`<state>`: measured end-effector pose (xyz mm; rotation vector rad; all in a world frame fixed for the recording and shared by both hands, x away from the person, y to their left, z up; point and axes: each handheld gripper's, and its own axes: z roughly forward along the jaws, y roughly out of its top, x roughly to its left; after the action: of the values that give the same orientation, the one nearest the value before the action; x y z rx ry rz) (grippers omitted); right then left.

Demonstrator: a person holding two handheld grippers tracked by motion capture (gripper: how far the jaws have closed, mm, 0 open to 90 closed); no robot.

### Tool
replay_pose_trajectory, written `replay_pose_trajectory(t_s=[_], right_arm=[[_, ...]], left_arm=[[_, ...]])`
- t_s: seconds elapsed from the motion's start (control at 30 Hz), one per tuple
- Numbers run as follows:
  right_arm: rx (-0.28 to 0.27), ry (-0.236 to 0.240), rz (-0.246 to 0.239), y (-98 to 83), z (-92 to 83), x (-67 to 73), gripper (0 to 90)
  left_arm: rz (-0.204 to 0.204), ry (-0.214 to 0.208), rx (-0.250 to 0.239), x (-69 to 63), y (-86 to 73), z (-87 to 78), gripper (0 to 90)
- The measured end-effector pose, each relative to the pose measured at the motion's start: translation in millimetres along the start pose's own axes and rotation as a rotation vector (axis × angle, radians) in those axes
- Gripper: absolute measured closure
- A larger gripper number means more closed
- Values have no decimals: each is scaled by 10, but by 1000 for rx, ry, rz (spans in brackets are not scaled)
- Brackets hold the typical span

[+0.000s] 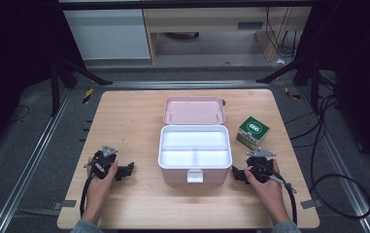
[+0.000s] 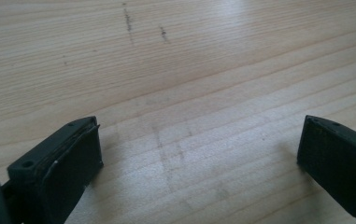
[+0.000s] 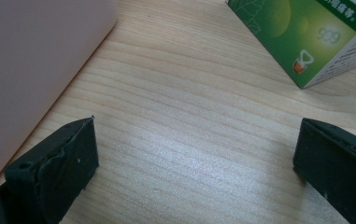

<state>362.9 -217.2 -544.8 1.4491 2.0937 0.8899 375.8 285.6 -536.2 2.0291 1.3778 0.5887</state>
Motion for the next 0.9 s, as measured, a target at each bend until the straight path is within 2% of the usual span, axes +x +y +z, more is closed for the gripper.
replay_pose_trajectory(t_s=[0.1,0.17,0.2,0.23,0.3,0.33,0.4,0.43,0.47,0.5,0.53,0.57,0.6,0.63,0.67,0.7,0.8,0.9], right_arm=[[0,3,-2,2,2,-4,7],[-1,2,-3,-4,-13,-1,26],[6,15,-12,-11,-45,5,55],[6,15,-12,-11,-45,5,55],[14,22,-28,-25,-87,30,51],[8,20,-51,-43,-146,62,59],[0,30,-64,-62,-208,93,57],[-2,37,-68,-75,-240,117,58],[-4,43,-78,-90,-271,138,60],[-4,43,-78,-90,-271,138,60],[5,54,-97,-128,-324,199,59],[7,62,-99,-141,-340,222,59],[3,72,-111,-156,-364,254,61],[1,78,-118,-161,-378,273,64],[-2,87,-123,-163,-396,299,69],[-2,87,-123,-163,-396,299,69],[-5,125,-161,-171,-436,410,111],[-6,145,-174,-167,-443,449,118]], left_arm=[[15,-10,-14,-45,-12,-22,24],[28,-12,-21,-90,-18,-57,26],[45,-16,-38,-158,-27,-126,26],[45,-16,-38,-158,-27,-126,24],[61,-39,-45,-263,-56,-201,24],[84,-61,-38,-354,-69,-252,26],[93,-79,-39,-471,-80,-290,28],[93,-79,-39,-471,-80,-290,32],[100,-96,-24,-543,-89,-296,36],[123,-118,-8,-625,-96,-297,36],[151,-144,-9,-776,-107,-309,44],[151,-144,-9,-776,-107,-309,43],[168,-166,-26,-895,-104,-330,41],[186,-169,-30,-951,-100,-338,39],[186,-169,-30,-951,-100,-338,38],[203,-171,-32,-1004,-98,-340,38],[224,-221,-32,-1170,-80,-323,50],[237,-232,-59,-1242,-50,-340,70]])
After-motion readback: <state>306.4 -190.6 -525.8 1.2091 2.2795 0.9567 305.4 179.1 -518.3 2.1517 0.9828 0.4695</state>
